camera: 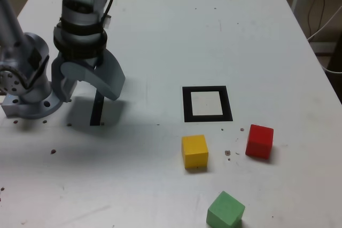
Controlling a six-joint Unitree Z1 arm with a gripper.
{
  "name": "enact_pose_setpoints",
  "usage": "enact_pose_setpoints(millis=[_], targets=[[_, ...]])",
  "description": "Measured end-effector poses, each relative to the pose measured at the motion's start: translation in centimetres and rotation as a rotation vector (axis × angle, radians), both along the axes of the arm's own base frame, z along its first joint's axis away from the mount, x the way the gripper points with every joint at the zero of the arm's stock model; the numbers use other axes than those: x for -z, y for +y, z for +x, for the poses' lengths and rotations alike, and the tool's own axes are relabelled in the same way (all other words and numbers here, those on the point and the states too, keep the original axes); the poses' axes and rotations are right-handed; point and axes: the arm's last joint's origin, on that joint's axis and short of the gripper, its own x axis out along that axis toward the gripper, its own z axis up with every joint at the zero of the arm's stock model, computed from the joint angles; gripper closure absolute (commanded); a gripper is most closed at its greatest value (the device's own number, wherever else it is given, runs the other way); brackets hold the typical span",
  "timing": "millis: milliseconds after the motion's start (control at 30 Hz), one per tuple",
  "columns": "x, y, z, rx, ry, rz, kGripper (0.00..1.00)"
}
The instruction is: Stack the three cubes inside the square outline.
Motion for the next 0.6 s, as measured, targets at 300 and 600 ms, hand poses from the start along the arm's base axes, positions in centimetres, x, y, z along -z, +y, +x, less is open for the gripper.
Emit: enact_pose_setpoints(millis=[300, 600], targets=[[0.0, 0.01, 0.0, 0.0, 0.0, 0.002, 0.01], [-0.22, -0.04, 0.22, -0.003, -0.006, -0.001, 0.01]])
